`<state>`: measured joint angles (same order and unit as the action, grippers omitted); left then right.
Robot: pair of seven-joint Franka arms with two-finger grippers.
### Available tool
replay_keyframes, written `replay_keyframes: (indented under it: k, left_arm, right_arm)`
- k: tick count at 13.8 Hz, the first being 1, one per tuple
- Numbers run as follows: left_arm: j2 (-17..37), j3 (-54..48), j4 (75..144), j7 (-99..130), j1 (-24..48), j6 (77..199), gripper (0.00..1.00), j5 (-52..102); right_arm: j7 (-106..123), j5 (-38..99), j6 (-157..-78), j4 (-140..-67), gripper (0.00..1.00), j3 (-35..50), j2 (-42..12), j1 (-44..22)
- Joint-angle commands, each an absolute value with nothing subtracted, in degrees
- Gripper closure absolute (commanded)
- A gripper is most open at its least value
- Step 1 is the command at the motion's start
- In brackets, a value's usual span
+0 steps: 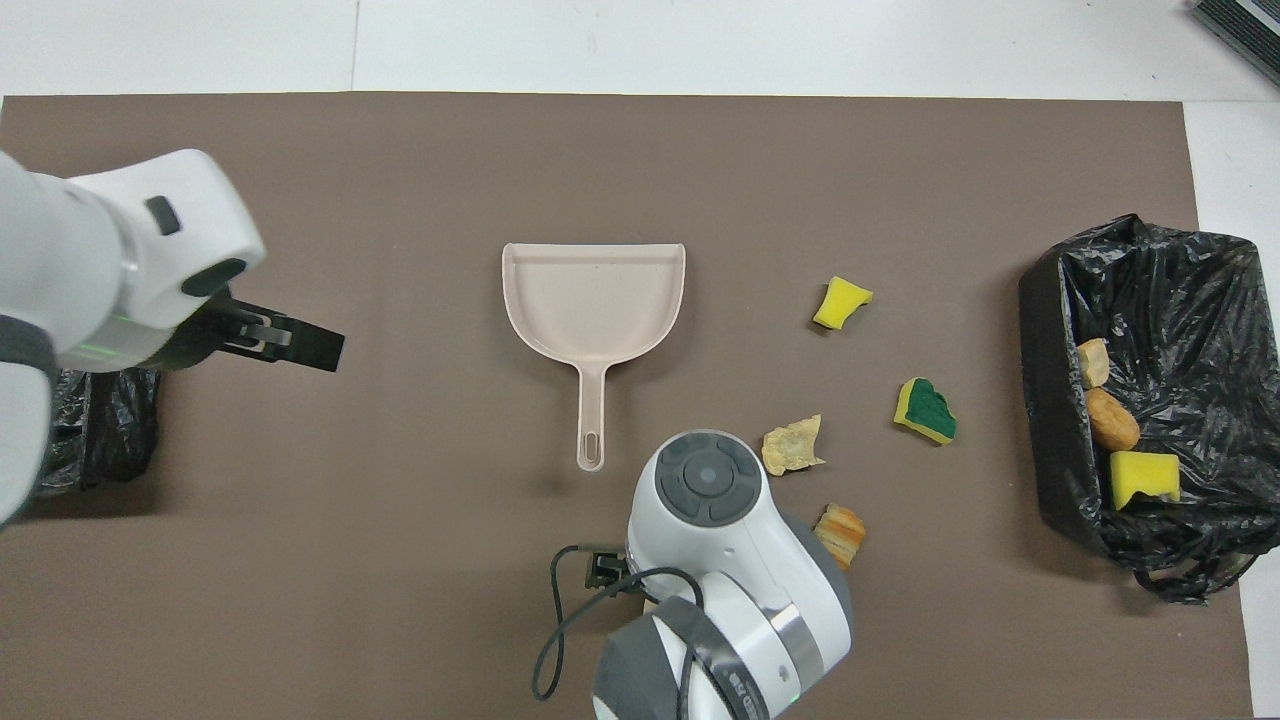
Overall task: Sweep and dump trash in bin
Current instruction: 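Grasp the dustpan with the left gripper while the right gripper takes the brush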
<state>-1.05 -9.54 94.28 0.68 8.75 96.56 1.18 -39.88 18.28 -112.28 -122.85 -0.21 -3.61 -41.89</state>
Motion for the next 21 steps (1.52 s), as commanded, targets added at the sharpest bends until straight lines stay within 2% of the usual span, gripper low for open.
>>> replay_keyframes:
  k: [1,3,7,9,12,17,18,20,21]
  left_arm:
    - [-1.93,-8.88,103.42,7.88,14.83,107.62,0.0,0.88]
    - [-0.54,-8.88,107.21,11.85,18.09,113.09,0.0,0.88]
    - [6.84,-8.79,107.58,19.32,24.15,117.76,0.0,0.88]
    - [8.08,-8.79,110.63,21.97,26.97,122.23,0.0,0.88]
    - [9.74,-8.79,114.61,23.81,29.0,129.09,0.0,0.88]
    - [13.44,-8.79,114.52,26.1,30.15,131.66,0.0,0.79]
    - [13.8,-8.79,114.43,26.1,30.15,131.75,0.0,0.79]
    - [13.97,-8.7,113.39,27.24,29.97,131.84,0.13,0.44]
    - [14.5,-8.7,112.77,28.2,29.8,132.62,0.22,0.35]
  right_arm:
    - [-43.23,20.91,-119.6,-135.15,0.0,-0.35,4.55,-45.17]
    - [-47.7,22.14,-123.3,-139.99,0.0,-0.26,7.89,-49.55]
    - [-52.29,21.8,-124.62,-143.43,0.0,-0.18,11.59,-54.31]
    - [-53.86,21.18,-129.34,-147.63,0.0,0.0,13.88,-57.29]
    - [-57.3,21.01,-134.2,-148.62,0.03,0.09,12.93,-58.18]
    - [-59.68,18.82,-133.86,-148.71,0.42,0.09,12.57,-59.15]
    - [-59.76,18.2,-133.51,-148.71,0.55,0.09,12.74,-59.15]
    - [-59.77,18.11,-132.98,-148.71,0.84,0.18,12.83,-59.24]
    - [-59.68,18.02,-132.98,-148.71,0.98,0.26,12.75,-59.24]
